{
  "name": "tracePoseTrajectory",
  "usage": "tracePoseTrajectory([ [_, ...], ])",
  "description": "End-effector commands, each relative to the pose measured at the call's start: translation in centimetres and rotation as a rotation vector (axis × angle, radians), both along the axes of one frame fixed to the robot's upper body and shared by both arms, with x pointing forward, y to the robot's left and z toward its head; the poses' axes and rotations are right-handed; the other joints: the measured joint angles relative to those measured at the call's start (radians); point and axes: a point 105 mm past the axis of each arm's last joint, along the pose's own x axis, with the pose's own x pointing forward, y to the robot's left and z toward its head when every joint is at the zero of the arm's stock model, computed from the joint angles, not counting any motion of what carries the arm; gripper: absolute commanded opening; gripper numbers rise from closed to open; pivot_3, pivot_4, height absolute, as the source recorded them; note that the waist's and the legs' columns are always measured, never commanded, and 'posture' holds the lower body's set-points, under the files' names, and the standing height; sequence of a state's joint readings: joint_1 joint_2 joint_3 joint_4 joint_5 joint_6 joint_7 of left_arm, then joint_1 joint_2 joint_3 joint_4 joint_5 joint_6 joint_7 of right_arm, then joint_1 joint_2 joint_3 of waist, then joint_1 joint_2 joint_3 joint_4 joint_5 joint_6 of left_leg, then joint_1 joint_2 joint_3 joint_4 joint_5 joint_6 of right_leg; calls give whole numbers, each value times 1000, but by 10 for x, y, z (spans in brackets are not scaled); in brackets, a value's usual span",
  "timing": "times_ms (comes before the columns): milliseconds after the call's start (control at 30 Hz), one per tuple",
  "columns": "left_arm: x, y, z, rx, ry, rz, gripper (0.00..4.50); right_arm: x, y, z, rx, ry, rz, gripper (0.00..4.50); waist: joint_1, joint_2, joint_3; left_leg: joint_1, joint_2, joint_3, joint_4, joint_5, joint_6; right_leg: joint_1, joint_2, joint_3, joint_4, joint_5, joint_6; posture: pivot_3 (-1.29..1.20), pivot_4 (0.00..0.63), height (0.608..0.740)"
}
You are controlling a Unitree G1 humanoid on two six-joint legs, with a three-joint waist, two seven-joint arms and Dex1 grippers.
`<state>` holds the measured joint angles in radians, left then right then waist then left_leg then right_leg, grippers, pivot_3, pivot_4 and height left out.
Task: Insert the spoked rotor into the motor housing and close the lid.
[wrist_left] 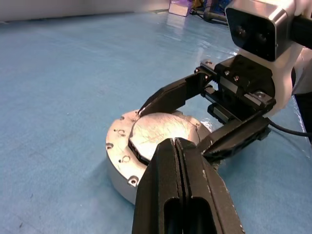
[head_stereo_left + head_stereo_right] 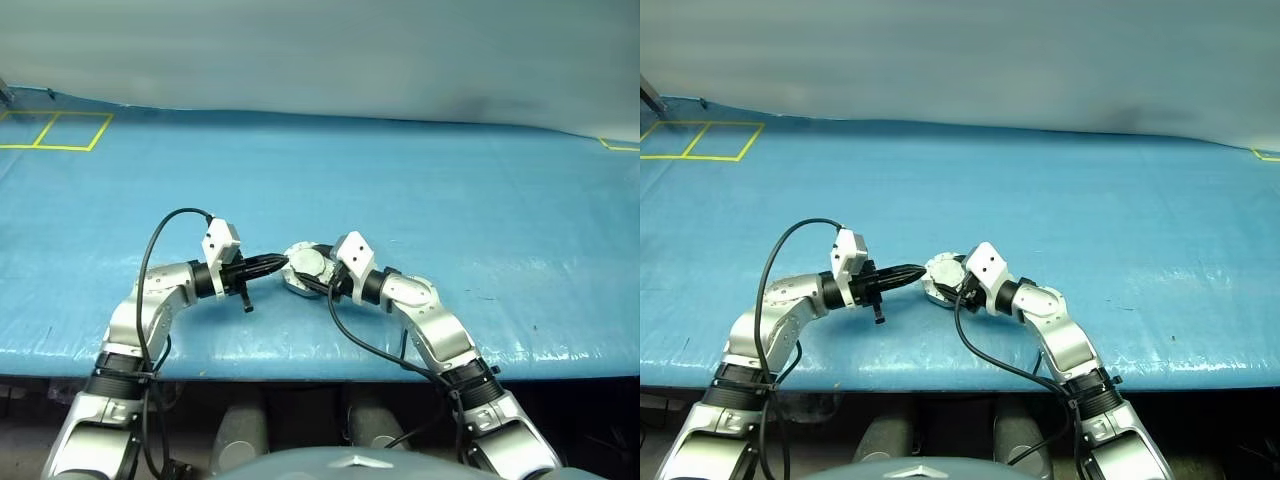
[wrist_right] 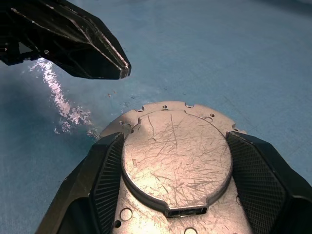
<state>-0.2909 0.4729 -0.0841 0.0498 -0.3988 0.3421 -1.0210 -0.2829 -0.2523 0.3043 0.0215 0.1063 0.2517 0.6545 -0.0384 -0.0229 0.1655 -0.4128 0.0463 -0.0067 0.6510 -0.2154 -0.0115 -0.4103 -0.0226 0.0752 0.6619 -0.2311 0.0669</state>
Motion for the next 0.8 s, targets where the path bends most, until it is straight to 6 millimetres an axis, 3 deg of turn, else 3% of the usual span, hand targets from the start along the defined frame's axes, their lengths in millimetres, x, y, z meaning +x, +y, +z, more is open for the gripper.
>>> tracePoseTrajectory([
  [33,7,-5,-5,32,-5,-4,0,1,-10,-10,-46,29,-44,2990,0,0,0,0,0,0,0,0,0,0,0,0,0,0,0,0,150,740],
  [300,10,-1,-29,143,11,9,0,1,-15,-6,-37,18,-71,2990,3,0,0,-1,0,0,0,0,0,0,0,0,-1,0,0,0,150,740],
  [567,6,-5,-33,145,14,1,0,1,-14,0,1,46,-67,2990,9,0,-1,-1,-1,0,0,0,0,1,-1,0,-1,0,0,0,150,740],
  [700,6,-5,-32,142,11,2,0,-4,-12,5,2,37,-26,4346,10,0,-1,-1,-1,0,0,0,0,0,-1,0,-2,0,0,0,150,740],
  [800,4,-5,-32,135,13,-5,0,-4,-11,19,36,-19,-34,4460,10,0,-1,-1,-1,0,0,0,0,0,-1,0,-2,0,0,0,150,740],
])
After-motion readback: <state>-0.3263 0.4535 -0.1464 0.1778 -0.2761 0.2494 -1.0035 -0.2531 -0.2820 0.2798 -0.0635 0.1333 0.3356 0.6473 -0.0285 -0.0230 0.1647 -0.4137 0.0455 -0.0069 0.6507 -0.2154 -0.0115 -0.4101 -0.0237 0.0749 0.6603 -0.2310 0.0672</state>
